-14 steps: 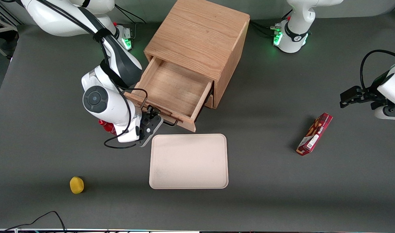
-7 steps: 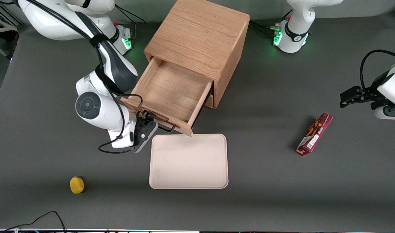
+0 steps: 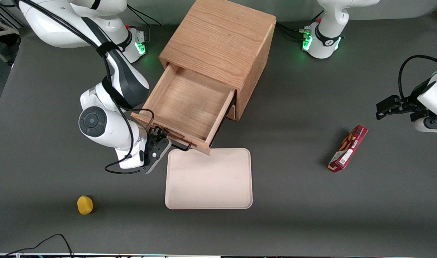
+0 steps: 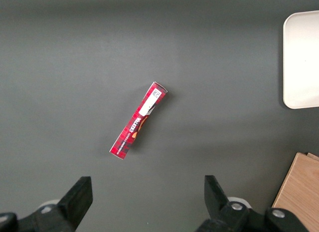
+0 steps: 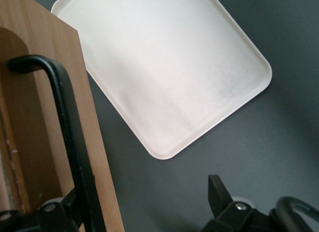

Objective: Open upper drawer
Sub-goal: 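Open the right gripper and release the drawer handle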

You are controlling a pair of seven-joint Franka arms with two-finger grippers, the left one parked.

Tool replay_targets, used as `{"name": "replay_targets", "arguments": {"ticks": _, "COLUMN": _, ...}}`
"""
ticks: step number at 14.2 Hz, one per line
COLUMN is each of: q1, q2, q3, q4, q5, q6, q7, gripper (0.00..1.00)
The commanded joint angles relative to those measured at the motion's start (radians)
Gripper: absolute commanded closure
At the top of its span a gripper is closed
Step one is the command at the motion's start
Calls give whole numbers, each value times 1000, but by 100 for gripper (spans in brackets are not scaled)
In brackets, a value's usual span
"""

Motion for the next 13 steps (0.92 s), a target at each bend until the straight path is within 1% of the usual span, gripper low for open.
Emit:
{"name": "replay_targets", "arguments": {"ticks": 1, "q1": 11, "q2": 38, "q3": -3, "q4": 64, "q5": -29, "q6": -38, "q7": -16, "gripper": 0}}
{"name": "replay_targets", "arguments": {"ticks": 2, "q1": 11, "q2": 41, "q3": -3, "q4": 69, "q5": -39, "q6": -38, "q7": -16, "gripper": 0}}
{"name": "replay_targets", "arguments": {"ticks": 9, "q1": 5, "q2": 48, "q3": -3, "q4": 78, "q5": -43, "q6": -40, "q7": -16, "gripper": 0}}
{"name": "replay_targets", "arguments": {"ticks": 13, "q1": 6, "q2": 48, "q3": -1, "q4": 100, "q5": -40, "q6": -84, "q7": -13, "gripper": 0}}
